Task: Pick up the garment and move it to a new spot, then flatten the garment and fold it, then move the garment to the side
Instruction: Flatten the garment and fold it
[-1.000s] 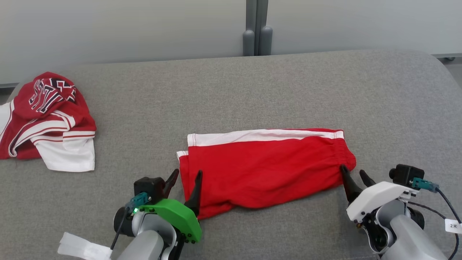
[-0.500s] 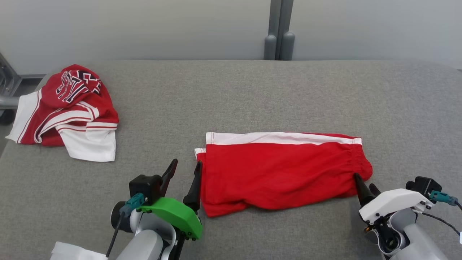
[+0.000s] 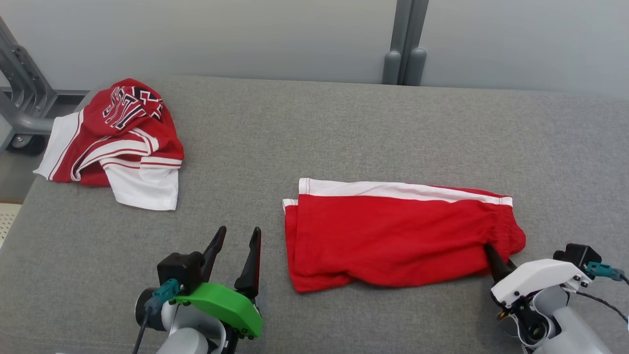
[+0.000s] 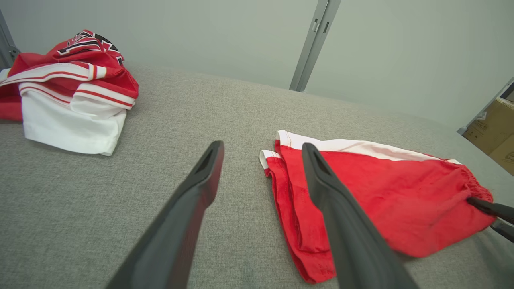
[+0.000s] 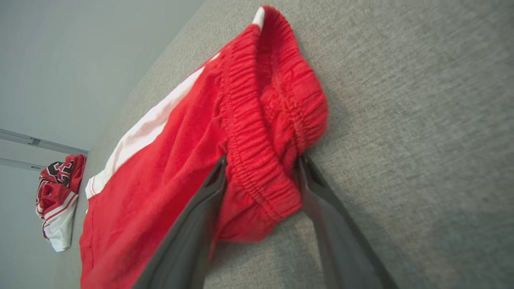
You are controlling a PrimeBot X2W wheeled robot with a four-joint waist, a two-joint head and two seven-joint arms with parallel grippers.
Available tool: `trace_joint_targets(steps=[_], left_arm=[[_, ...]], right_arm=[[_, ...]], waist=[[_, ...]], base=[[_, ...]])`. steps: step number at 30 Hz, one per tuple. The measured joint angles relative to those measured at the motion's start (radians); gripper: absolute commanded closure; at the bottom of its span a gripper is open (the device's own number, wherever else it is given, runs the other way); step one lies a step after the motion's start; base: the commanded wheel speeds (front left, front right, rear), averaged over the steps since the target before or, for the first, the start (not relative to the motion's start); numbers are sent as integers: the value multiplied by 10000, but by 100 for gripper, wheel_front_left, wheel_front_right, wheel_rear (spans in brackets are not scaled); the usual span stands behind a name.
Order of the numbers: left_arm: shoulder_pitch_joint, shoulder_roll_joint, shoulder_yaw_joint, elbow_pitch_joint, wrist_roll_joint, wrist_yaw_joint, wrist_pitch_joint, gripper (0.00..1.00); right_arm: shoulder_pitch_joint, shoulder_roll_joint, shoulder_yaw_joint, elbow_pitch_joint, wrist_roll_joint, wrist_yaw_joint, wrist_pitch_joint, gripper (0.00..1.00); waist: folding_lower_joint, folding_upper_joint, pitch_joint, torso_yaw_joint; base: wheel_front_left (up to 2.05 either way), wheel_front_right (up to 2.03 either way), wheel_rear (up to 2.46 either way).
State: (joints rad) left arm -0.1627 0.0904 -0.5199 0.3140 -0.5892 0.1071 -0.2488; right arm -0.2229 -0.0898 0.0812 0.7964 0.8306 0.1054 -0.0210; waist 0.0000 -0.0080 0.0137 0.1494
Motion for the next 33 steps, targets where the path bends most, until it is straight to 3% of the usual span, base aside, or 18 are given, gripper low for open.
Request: trace_joint_targets(steps=[1,2,3,4,23,33], left_arm=[[13,-2,4,-54,35,0,0,0],[24,0,17,-102,50,2,0,0],[47,8,58,-159,52,2,0,0],[157,67,209,-337,61,4,0,0],[652,132,621,-1292,151,94,-2,0],[876,46,656,-1388,161,123,8,0]], right_arm=[[-19,-31,31,27,-35,0,-2,62],[-43,-77,44,40,-94,0,-13,75],[-90,-128,65,42,-180,0,-19,95],[-259,-180,84,35,-265,4,-98,100],[-432,-1081,61,-316,-414,88,-579,100],[-714,-715,1820,-1281,-1262,178,-347,100]], waist=[[0,0,10,-2],[0,0,20,-7],[0,0,30,-18],[0,0,48,-70],[0,1,-9,-892],[0,0,-251,-774]], base=[[0,0,0],[0,0,0],[0,0,0],[0,0,0],[0,0,0],[0,0,0]])
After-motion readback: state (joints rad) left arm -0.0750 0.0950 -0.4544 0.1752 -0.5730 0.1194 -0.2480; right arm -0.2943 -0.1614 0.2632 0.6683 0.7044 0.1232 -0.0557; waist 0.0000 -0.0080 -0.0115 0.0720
